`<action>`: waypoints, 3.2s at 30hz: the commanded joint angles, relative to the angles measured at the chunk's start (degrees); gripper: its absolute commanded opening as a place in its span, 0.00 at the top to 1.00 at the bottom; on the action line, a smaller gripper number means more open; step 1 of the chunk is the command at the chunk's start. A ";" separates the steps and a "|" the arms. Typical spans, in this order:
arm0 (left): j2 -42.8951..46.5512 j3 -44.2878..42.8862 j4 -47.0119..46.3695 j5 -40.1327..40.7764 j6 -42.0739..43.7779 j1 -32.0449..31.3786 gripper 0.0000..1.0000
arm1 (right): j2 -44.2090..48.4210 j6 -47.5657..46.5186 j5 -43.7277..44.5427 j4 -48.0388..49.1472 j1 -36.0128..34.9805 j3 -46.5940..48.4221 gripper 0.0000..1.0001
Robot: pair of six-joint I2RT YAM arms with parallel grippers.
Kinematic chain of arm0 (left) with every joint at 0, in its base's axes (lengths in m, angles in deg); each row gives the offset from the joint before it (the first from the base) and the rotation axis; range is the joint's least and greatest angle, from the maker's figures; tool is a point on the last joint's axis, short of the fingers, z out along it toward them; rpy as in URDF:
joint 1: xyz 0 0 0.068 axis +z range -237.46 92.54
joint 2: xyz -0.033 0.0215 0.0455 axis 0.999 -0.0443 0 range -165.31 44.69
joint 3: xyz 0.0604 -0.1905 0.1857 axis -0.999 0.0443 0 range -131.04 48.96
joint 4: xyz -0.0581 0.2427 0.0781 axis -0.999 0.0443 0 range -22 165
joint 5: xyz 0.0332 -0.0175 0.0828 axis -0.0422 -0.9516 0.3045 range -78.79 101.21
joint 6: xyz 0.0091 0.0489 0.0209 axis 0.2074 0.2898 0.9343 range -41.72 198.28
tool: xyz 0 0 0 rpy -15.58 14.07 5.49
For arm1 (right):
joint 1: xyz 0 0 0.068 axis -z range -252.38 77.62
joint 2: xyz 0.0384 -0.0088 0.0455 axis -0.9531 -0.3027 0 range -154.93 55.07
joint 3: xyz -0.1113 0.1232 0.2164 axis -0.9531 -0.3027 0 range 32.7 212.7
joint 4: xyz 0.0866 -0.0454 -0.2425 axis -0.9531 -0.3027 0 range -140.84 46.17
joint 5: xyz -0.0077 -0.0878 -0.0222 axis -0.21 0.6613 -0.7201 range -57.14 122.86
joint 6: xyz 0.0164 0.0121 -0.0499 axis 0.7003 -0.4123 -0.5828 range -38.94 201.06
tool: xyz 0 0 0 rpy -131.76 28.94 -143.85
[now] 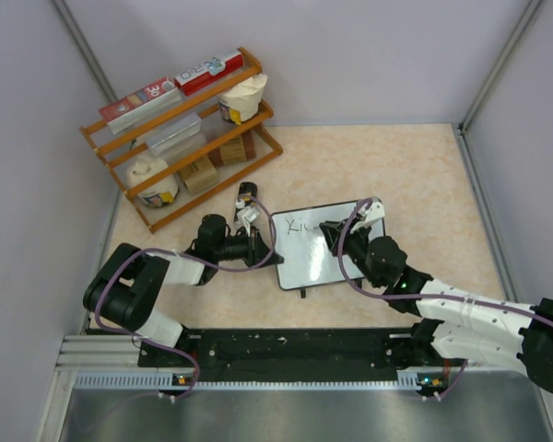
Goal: Write a sentence on the whiteboard
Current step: Write on the whiteboard with the whiteboard.
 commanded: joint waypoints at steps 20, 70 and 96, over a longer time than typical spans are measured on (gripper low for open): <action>-1.75 0.08 5.12 2.06 3.95 -1.37 1.00 | 0.05 -0.64 1.05 -0.45 -0.70 0.99 1.00; -1.84 -0.09 5.47 2.32 4.31 -1.72 1.00 | -1.36 0.94 1.32 1.40 3.08 4.34 1.00; -1.92 -0.27 5.73 2.50 4.48 -1.81 1.00 | 2.33 2.53 -1.50 -0.98 3.25 0.38 1.00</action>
